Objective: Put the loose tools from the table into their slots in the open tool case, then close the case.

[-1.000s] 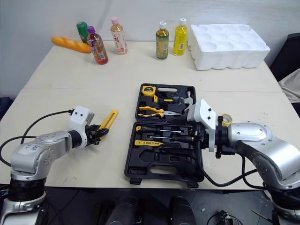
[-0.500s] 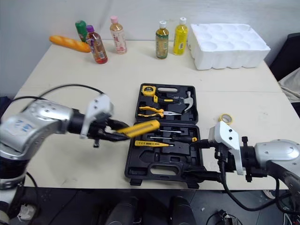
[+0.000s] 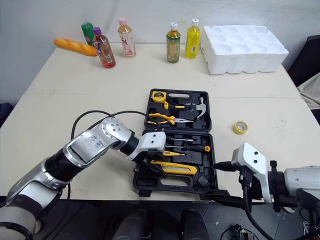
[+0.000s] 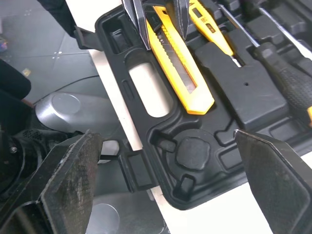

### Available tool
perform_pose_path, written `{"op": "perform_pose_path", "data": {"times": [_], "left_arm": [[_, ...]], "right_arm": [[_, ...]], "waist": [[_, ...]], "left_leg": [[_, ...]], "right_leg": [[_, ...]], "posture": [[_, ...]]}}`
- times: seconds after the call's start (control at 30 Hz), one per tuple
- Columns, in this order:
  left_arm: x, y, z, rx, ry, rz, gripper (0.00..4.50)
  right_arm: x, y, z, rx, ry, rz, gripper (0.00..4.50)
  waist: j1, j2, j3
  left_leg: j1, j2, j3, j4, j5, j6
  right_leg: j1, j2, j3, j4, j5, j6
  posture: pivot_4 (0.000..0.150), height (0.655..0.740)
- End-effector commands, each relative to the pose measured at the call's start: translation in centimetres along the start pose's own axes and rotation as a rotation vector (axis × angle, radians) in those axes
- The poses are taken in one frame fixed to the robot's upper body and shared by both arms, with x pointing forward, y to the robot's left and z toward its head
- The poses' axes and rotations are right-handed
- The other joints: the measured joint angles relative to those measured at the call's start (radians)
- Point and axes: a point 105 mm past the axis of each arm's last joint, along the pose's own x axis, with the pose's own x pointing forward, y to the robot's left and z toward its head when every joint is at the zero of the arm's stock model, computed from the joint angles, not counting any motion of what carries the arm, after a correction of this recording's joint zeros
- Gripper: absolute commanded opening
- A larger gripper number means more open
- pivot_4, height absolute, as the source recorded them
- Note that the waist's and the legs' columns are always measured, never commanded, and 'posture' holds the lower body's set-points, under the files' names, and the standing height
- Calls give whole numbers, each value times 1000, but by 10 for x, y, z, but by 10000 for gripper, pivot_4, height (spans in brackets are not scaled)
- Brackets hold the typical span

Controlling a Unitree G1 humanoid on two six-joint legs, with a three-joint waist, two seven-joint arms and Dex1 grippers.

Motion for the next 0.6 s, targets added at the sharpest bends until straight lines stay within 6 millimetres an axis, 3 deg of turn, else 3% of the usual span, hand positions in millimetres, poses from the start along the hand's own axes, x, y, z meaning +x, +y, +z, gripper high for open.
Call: {"op": "perform_pose_path", "data": {"times": [0.03,0.13,0.2,0.33,0.43,0.5,0.6], "left_arm": [[1,5,2,38,28,10,13114],[3,2,2,21,6,-14,13114],[2,2,5,-1,-18,-14,23378],[-10,3,9,-58,-101,-8,37882],[-26,1,19,-82,-255,-17,37882],[-35,-2,21,25,-361,3,37882],[-38,-12,17,104,-482,-35,29634]], "right_arm": [[-1,4,6,-33,-24,-10,45000],[0,4,5,-32,-27,-14,45000],[1,4,5,-34,-29,-18,45000],[1,3,6,-39,-35,-26,45000],[1,2,6,-41,-34,-30,45000],[0,2,7,-48,-37,-32,45000],[1,0,8,-55,-50,-44,45000]], "waist": [[0,0,0],[0,0,0],[0,0,0],[-1,0,0],[-2,0,0],[-1,0,0],[-2,0,0]], "left_leg": [[0,0,0,0,0,0],[0,0,0,0,0,0],[0,0,0,0,0,0],[0,0,0,0,0,0],[0,0,-1,0,0,0],[0,0,-1,1,0,0],[0,0,-1,1,0,0]], "right_leg": [[0,0,0,0,0,0],[0,0,0,0,0,0],[0,0,0,0,0,0],[0,0,0,1,0,0],[0,0,0,1,0,0],[0,0,-1,1,0,0],[0,0,0,0,0,0]], "posture": [[1500,7384],[1500,7384],[1500,7384],[1500,7384],[1500,7384],[1500,7384],[1500,7384]]}}
